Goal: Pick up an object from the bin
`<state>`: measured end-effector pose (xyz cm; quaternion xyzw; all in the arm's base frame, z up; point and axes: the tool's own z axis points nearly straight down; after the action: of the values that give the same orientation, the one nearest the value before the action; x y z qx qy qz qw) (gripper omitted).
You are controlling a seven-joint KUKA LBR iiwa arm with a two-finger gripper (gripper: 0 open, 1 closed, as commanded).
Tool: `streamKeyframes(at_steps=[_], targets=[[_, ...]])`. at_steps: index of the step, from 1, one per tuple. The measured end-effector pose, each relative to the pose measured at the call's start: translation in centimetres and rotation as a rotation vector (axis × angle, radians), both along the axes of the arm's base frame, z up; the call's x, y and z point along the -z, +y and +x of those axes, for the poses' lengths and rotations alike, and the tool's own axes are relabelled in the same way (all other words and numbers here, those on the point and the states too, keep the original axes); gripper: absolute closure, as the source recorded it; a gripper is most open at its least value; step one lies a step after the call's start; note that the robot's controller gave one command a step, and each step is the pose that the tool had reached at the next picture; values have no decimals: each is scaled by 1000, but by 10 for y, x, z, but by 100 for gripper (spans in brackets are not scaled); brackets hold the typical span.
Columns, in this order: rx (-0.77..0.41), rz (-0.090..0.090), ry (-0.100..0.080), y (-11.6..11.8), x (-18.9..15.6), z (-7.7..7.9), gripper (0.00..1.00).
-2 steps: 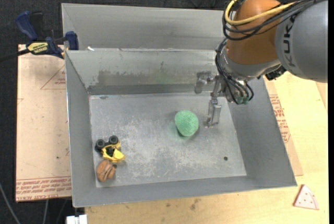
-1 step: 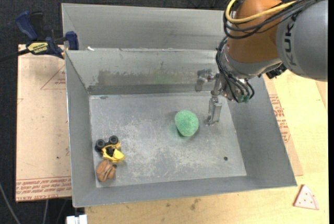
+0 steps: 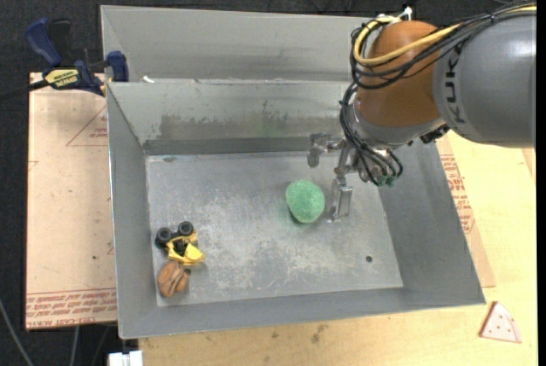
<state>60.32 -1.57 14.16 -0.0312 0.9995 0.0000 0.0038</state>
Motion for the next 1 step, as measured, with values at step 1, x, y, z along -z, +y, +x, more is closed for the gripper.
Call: streamKeyframes(at_steps=[1], targets=[[32, 2, 4, -2, 37, 15, 0]])
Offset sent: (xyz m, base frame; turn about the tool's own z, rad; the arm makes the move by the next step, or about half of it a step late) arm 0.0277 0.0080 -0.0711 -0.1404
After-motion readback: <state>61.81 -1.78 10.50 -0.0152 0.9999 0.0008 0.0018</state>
